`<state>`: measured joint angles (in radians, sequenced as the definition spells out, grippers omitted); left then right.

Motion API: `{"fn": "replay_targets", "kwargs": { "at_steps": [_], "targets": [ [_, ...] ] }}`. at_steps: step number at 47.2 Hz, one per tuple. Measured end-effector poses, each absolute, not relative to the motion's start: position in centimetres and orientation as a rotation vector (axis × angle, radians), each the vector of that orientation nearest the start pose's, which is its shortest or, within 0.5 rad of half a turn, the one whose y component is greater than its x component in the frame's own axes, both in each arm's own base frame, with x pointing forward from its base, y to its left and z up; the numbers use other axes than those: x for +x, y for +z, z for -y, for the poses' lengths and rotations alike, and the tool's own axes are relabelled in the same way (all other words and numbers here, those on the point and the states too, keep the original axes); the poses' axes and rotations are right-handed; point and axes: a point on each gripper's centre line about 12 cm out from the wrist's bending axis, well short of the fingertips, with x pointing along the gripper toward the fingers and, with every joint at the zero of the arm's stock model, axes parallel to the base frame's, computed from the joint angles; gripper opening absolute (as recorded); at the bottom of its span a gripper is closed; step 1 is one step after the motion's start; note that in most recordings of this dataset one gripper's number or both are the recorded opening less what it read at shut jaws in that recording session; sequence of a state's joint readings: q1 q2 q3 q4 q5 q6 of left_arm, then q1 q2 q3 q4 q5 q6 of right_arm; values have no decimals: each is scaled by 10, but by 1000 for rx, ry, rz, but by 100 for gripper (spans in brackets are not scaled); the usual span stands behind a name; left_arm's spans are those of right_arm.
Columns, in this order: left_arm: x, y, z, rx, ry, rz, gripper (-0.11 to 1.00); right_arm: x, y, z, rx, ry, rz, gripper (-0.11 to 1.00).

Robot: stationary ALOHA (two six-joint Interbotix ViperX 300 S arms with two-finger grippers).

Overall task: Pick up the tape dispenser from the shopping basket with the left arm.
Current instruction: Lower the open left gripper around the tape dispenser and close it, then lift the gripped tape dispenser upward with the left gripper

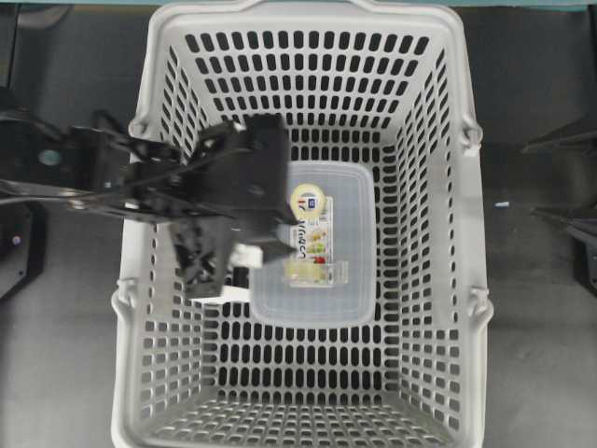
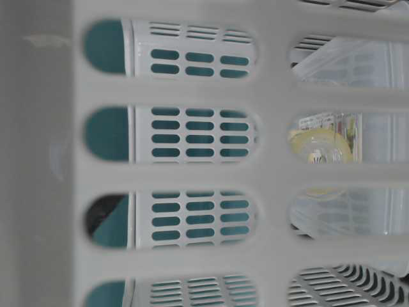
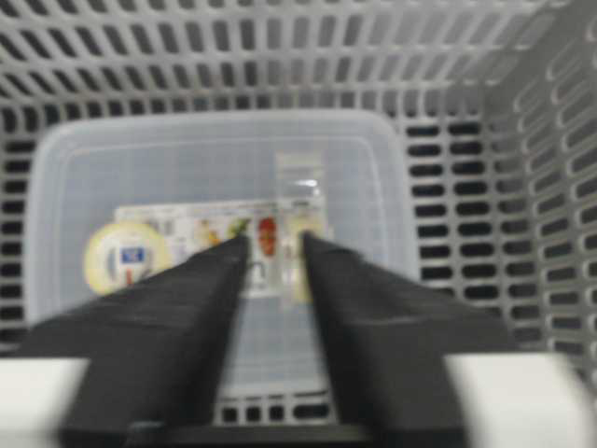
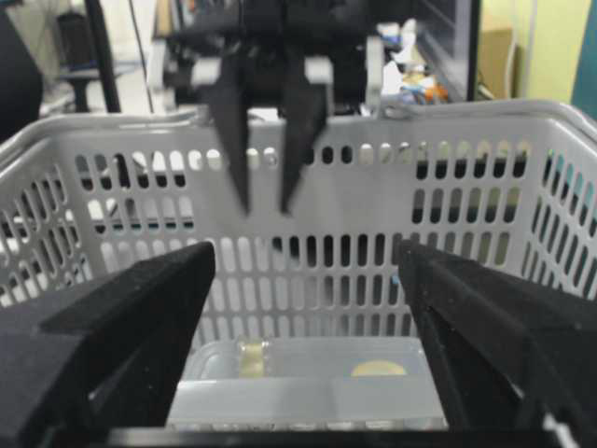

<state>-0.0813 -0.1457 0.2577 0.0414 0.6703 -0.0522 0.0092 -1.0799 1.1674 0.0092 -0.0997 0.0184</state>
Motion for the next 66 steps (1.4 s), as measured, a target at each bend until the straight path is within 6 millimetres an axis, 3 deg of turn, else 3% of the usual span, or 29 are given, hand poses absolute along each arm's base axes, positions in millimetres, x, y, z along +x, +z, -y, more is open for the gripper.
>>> {"fn": "replay_targets", "kwargs": {
  "at_steps": [5,9,20,27,36,41,45,51,56,66],
  "targets": [
    [406,306,32,26,-47,-839,77,181,297,-2,28,10,12,76],
    [414,298,36,31,-50,-885,90,181,296,-2,28,10,12,76],
    [429,272,45,40,-62,-974,88,181,297,-2,28,12,15,76],
    [436,244,49,22,-50,-1039,88,181,296,-3,28,16,12,76],
    [437,205,49,1,-27,-1134,86,181,297,-3,28,18,12,76],
    [436,194,49,-10,-17,-1162,82,181,297,-3,28,19,12,76],
    [436,194,49,-10,-17,-1159,66,181,297,-4,28,21,14,76],
    [436,196,49,-6,-20,-1154,31,181,296,-4,28,22,12,75],
    [436,208,49,-6,-23,-1127,30,181,297,-4,28,24,13,76],
    [433,272,48,-16,-27,-1029,30,181,296,-5,28,28,12,76]
  ]
}}
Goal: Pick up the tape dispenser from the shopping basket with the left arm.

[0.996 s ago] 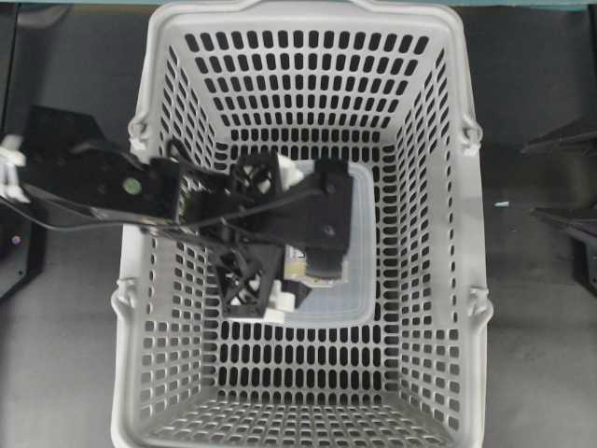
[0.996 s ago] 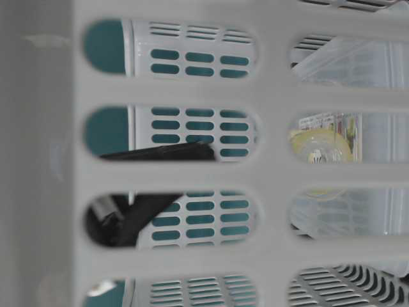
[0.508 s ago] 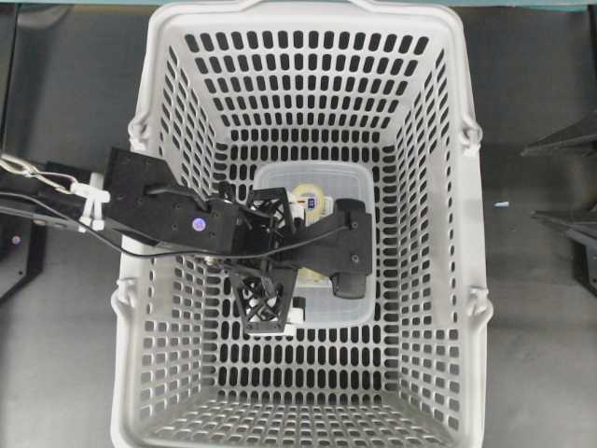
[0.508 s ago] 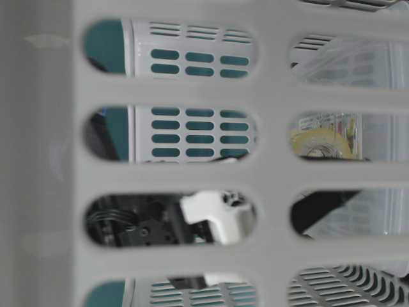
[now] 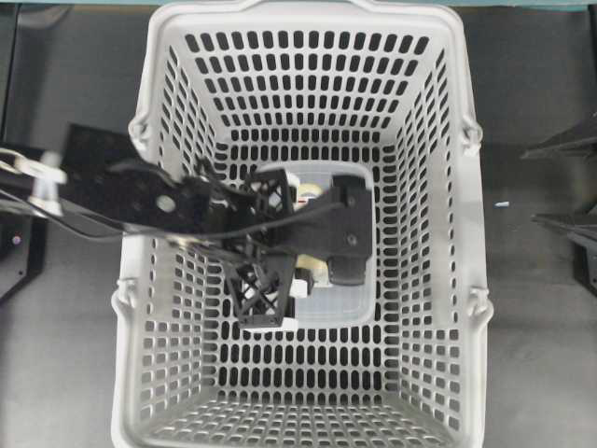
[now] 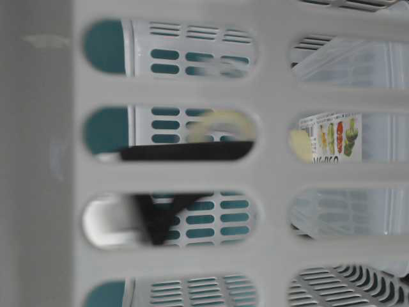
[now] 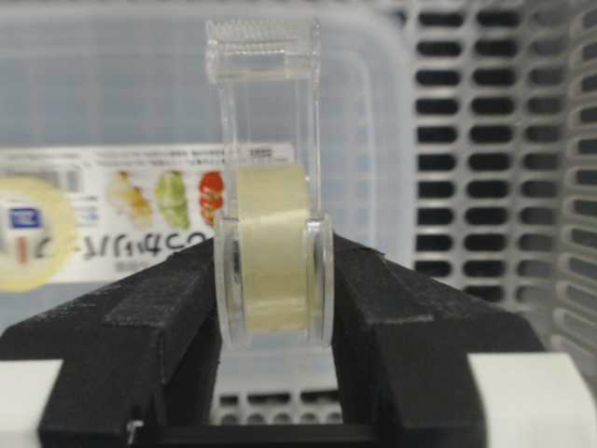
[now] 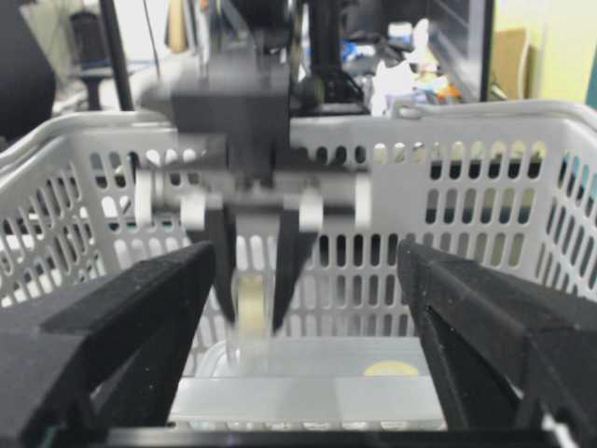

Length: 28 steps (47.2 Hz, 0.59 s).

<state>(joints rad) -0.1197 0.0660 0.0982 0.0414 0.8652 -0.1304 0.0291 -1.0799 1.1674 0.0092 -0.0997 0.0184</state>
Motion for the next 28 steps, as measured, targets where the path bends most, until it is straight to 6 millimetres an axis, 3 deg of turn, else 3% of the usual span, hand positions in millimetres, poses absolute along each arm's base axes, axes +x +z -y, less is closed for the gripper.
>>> {"fn": "replay_targets", "kwargs": {
  "at_steps": [13,18,28],
  "targets": [
    [417,358,45,-25,-19,-996,30,181,296,-5,28,28,12,76],
    [414,368,45,-24,-18,-1005,30,181,296,-5,28,30,13,76],
    [414,368,45,-25,-16,-1012,30,180,296,-5,28,30,10,76]
  ]
}}
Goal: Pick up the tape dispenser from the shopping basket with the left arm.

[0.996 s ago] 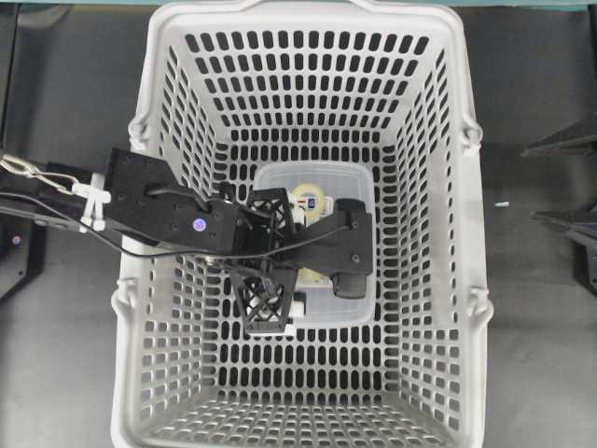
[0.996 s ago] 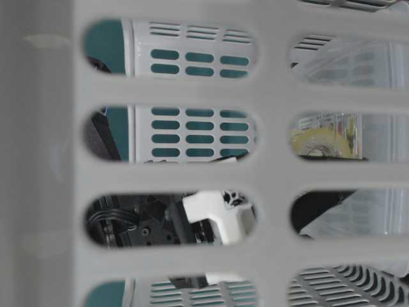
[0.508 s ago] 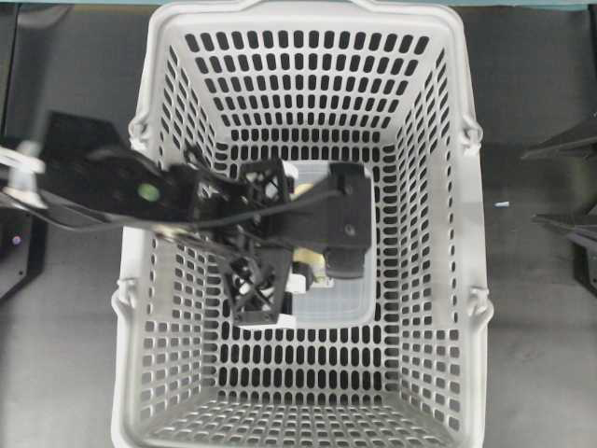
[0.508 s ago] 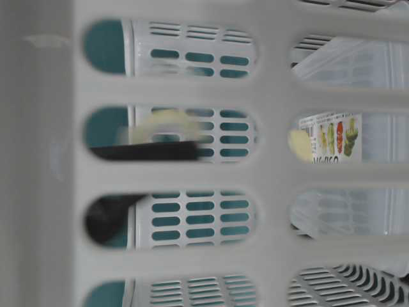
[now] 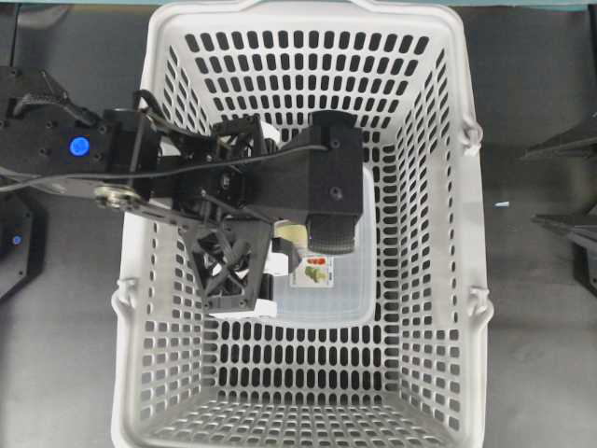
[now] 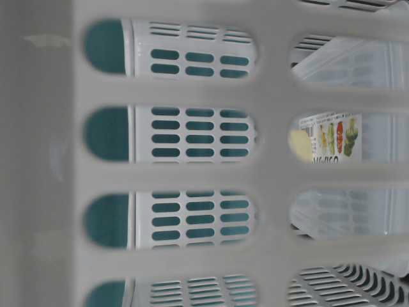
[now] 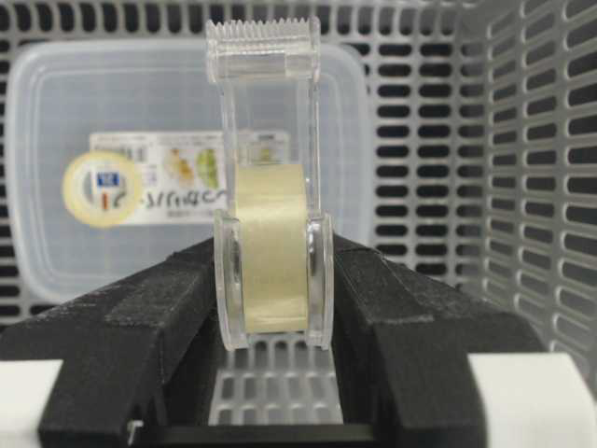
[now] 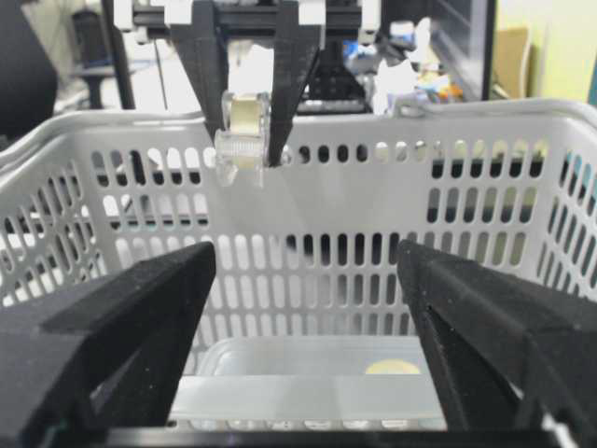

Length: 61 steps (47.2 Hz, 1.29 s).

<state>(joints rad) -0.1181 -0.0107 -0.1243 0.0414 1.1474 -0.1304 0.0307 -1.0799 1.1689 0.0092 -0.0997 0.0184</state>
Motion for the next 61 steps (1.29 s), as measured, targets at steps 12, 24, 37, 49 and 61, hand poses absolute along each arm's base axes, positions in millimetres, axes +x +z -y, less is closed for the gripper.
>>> {"fn": "replay_targets", "kwargs": {
  "at_steps": [12,24,37,49,61],
  "targets": [
    [414,368,44,-24,-14,-1011,30,180,296,-5,28,28,10,76],
    [414,368,44,-25,-15,-1012,30,180,296,-5,28,28,10,76],
    [414,367,44,-25,-15,-1013,30,180,296,-5,28,28,10,76],
    [414,365,43,-26,-13,-1019,30,180,295,-5,28,28,7,76],
    [413,364,42,-25,-10,-1022,30,181,293,-5,27,30,-11,76]
  ]
}}
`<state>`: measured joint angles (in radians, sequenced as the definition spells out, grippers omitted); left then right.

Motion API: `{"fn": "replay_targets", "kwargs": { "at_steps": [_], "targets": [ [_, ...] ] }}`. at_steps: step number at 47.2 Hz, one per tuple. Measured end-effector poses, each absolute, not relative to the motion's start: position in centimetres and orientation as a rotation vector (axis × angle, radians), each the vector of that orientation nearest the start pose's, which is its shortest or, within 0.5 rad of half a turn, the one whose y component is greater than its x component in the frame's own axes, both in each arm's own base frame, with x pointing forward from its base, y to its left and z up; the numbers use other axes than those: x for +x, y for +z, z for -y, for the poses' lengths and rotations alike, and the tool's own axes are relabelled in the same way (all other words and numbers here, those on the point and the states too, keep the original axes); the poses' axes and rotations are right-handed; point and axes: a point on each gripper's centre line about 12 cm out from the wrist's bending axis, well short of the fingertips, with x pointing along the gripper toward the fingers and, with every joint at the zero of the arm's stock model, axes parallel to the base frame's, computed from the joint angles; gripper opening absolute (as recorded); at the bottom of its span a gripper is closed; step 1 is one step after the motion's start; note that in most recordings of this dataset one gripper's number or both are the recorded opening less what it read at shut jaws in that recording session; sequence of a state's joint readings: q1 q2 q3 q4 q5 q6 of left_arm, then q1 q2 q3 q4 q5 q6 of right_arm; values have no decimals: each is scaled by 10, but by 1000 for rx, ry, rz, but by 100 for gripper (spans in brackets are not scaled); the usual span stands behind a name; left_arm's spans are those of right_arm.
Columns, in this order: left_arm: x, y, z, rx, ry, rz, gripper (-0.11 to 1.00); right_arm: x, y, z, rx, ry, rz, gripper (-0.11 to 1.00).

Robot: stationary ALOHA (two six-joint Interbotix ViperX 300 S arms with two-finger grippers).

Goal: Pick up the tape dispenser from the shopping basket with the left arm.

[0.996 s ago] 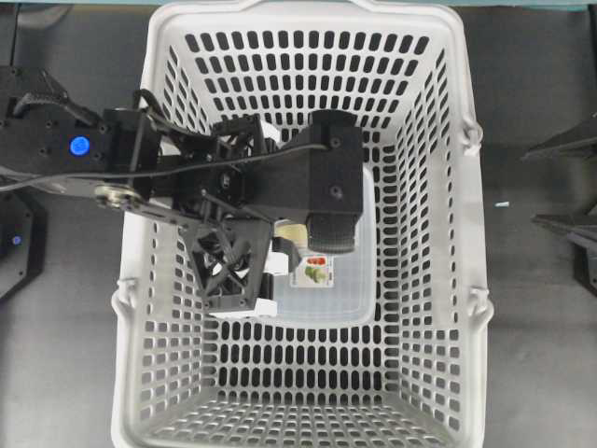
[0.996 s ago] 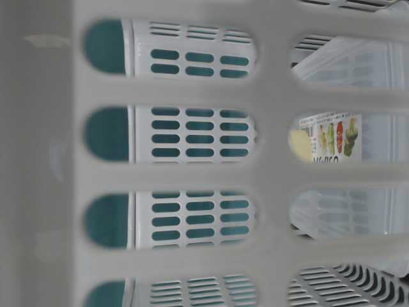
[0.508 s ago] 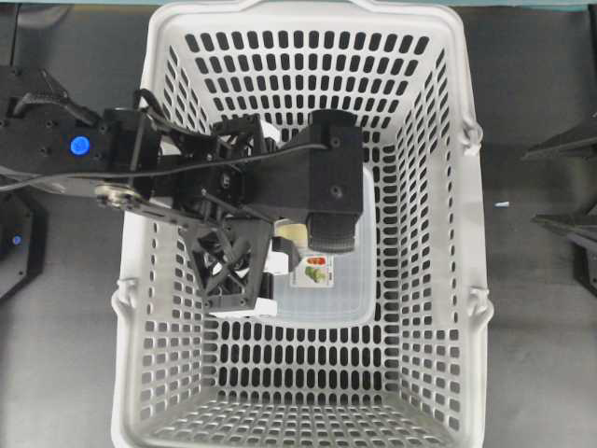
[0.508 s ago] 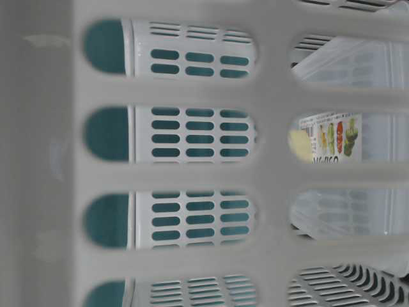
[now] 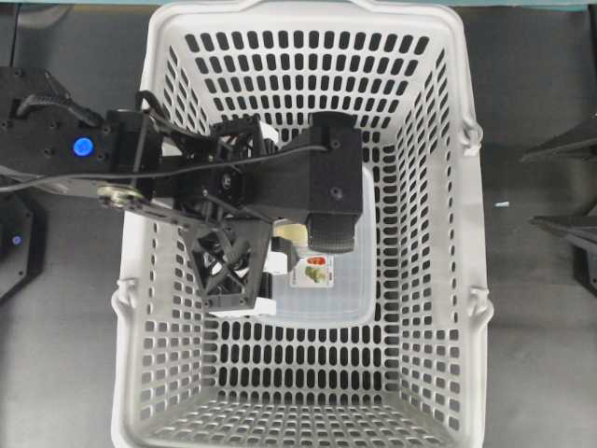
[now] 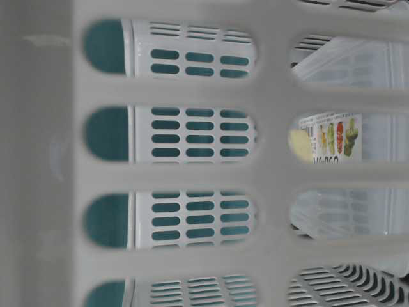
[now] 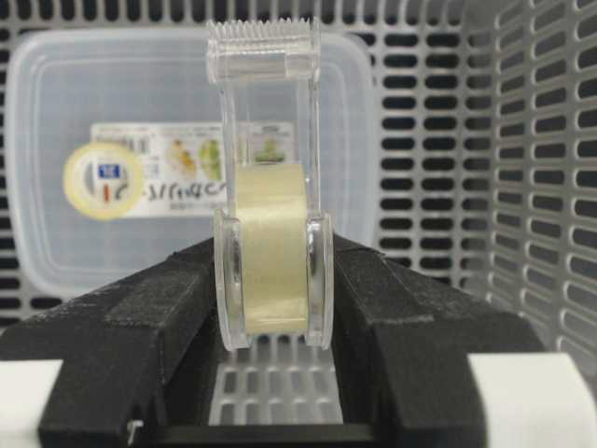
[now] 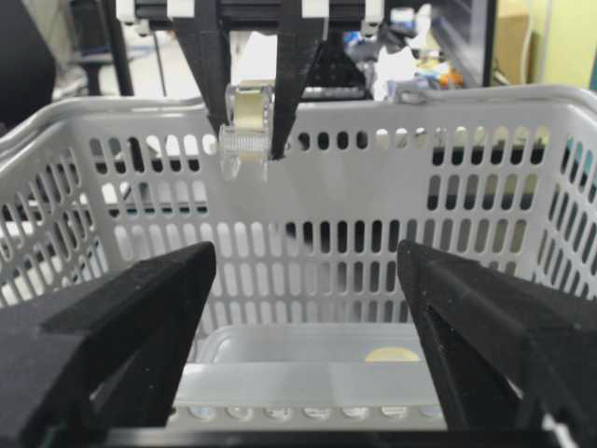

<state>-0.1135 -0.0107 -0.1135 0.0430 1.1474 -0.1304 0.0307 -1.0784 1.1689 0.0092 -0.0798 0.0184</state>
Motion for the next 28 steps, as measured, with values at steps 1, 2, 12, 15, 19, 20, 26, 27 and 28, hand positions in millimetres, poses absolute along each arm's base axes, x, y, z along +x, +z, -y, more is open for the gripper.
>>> {"fn": "replay_targets", "kwargs": {
  "at_steps": [1,2,12,15,19,20,26,27,28],
  "targets": [
    [413,364,43,-26,-11,-1024,30,180,293,-5,27,28,-10,75],
    [413,364,43,-26,-11,-1022,30,180,293,-5,27,28,-10,75],
    [413,364,43,-26,-11,-1022,30,180,293,-5,27,30,-10,76],
    [413,363,43,-27,-10,-1024,30,180,293,-5,27,30,-10,75],
    [413,362,42,-25,-8,-1028,30,180,293,-5,27,28,-11,76],
    [413,362,42,-26,-9,-1028,30,181,293,-5,27,30,-13,75],
    [413,360,43,-26,-10,-1033,30,180,293,-5,27,28,-11,75],
    [413,360,43,-26,-9,-1034,30,180,293,-5,27,30,-11,75],
    [413,360,42,-25,-9,-1034,30,181,293,-5,26,28,-13,76]
  ]
}}
